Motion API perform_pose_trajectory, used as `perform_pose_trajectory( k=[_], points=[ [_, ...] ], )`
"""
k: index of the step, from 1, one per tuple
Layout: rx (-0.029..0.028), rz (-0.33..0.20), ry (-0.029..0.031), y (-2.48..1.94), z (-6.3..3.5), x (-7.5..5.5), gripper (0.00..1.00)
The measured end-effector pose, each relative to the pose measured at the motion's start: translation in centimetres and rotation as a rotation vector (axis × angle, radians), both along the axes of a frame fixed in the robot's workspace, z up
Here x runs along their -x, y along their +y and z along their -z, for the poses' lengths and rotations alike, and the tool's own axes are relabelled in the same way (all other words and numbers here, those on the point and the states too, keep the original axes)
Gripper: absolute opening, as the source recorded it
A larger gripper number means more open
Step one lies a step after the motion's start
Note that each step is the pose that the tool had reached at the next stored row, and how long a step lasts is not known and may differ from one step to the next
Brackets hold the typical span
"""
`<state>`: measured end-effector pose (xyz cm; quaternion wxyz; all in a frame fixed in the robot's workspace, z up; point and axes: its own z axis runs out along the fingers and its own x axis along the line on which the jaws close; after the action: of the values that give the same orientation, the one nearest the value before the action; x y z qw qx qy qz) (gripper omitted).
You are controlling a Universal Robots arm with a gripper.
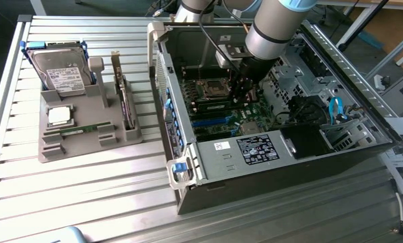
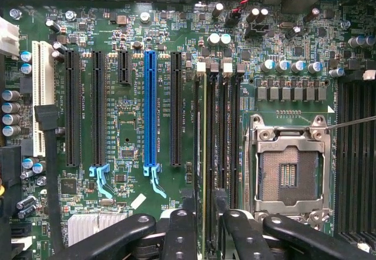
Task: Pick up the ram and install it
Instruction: 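Insert the ram into the slot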
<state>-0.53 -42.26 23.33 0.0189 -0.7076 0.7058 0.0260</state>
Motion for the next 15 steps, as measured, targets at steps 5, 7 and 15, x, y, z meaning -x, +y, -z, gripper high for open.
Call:
perform_pose_trajectory(
  k=[5,7,15],
  points=[
    [0.0,0.0,0.0,0.0,0.0,0.0,0.25],
    [-0.0001,0.0,0.0,0.0,0.0,0.0,0.25],
    [0.0,0.0,0.0005,0.0,-0.93,0.01,0.25]
  ],
)
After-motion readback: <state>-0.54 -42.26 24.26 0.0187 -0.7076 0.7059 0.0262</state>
